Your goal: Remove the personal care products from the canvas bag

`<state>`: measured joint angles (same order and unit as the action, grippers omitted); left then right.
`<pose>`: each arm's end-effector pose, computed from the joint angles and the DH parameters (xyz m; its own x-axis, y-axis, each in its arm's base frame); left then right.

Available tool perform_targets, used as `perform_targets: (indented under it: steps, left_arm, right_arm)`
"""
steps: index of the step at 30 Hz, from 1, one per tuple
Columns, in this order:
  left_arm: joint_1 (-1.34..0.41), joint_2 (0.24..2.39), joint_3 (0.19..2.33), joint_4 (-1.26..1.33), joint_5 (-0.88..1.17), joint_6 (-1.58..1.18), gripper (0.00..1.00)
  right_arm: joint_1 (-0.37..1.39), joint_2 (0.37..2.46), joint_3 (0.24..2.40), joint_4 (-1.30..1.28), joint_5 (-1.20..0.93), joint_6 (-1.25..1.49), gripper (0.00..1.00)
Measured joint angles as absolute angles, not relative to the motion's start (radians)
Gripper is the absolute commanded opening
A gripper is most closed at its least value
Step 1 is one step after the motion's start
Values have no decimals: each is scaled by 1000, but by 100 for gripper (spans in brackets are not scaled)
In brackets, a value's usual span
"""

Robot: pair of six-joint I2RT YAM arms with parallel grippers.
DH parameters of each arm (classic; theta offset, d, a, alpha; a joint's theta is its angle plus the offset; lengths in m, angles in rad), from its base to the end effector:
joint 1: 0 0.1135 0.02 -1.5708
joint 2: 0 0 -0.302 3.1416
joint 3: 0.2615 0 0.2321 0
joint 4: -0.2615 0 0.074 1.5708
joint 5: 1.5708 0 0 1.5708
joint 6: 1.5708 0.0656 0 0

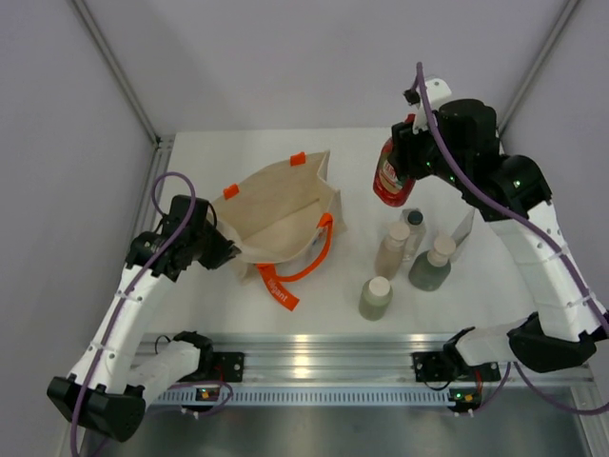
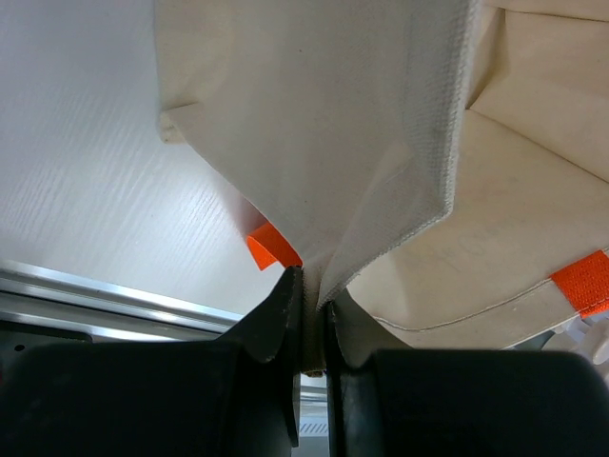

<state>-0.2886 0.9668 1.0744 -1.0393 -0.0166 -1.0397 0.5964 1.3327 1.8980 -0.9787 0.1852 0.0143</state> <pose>0.1424 -0.0411 0.3338 -0.6269 -0.7132 -0.3136 -0.5241 0.6839 -0.5076 0.1994 0.1207 0.5221 -0.3382 -0.2126 -0.9167 -0.4077 0.9111 -0.0609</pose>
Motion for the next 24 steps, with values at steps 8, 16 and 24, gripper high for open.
perform_targets:
  steps: [8, 16, 24]
  left_arm:
    - [-289, 964, 1074, -1039, -17, -1037, 0]
    - [-289, 941, 1073, -1041, -26, -1037, 0]
    - [-289, 923, 1072, -1048, -43, -1042, 0]
  right_arm:
    - [477, 1539, 1898, -900, 174, -24, 0]
    - [392, 1745, 1838, -644, 133, -62, 0]
    - [368, 1874, 1609, -339, 93, -93, 0]
